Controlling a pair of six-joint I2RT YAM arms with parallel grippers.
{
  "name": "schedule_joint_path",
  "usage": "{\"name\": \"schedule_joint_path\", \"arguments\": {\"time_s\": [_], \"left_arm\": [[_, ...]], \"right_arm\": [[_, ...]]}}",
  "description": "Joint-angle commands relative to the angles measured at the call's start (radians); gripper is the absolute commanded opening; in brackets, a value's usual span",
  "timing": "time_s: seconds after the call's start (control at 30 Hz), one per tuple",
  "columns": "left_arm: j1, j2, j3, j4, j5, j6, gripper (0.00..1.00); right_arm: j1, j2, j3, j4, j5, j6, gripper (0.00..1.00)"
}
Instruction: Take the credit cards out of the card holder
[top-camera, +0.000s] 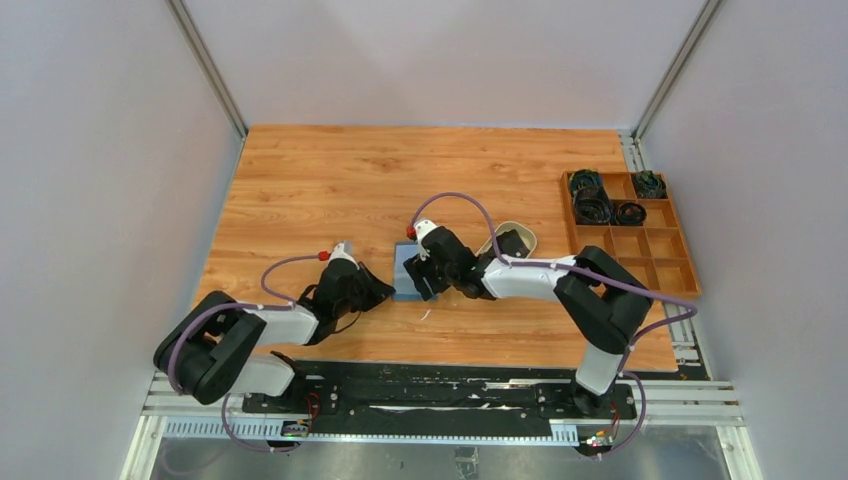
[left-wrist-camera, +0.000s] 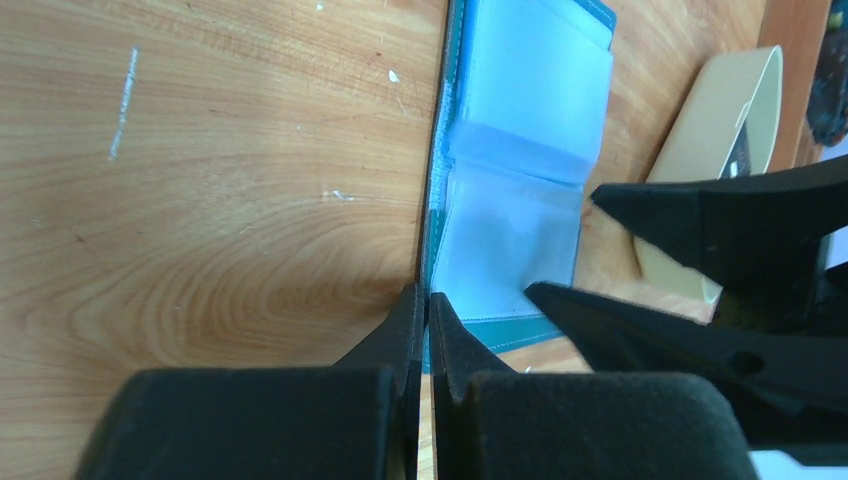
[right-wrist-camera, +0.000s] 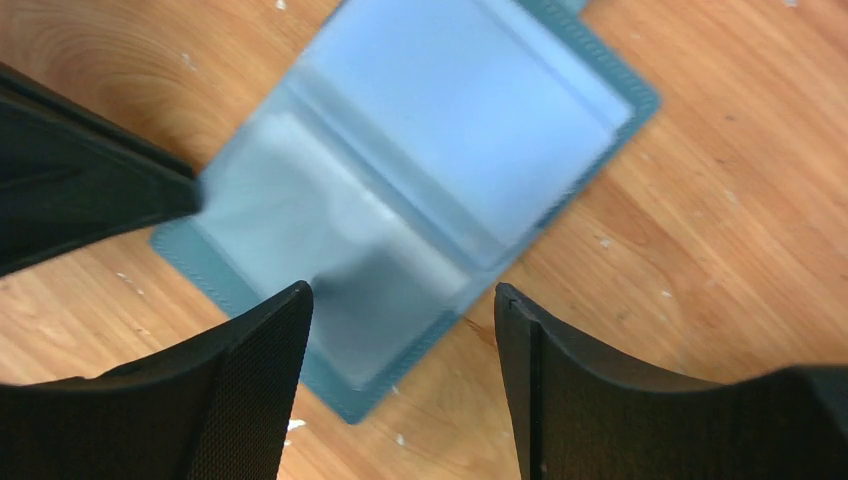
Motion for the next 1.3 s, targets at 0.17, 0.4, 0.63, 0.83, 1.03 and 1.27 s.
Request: {"name": "schedule_joint_path", "arguments": {"time_s": [0.17,0.4,0.63,0.83,1.03,1.27], "left_arm": [[0.09,-0.195,0.067,-0.414,0.221,0.348,0.0],[0.108,-0.277,0.17,-0.627,0.284,0.498,0.0],[0.119,-0.266,0.183,-0.67,0.349,0.554,0.0],[0.137,-0.262,0.188,-0.689,0.347,0.58,0.0],[0.162,-0.246,0.208,-0.712,0.348,0.611,0.0],[0.196,-0.238,0.228,-0.726,0.307,0.594,0.0]], "right_arm": [[-0.051,-0.063,-0.018,-0.046,0.069,-0.061,0.71],[-0.115,-0.036,0.029,-0.007,-0.088,-0.022,0.71],[-0.184,0.029,0.009,0.135,-0.309,0.04,0.69],[-0.199,0.064,0.008,0.171,-0.366,0.071,0.64],[-0.2,0.074,-0.015,0.192,-0.375,0.092,0.59],[-0.199,0.092,-0.044,0.207,-0.409,0.122,0.3]]}}
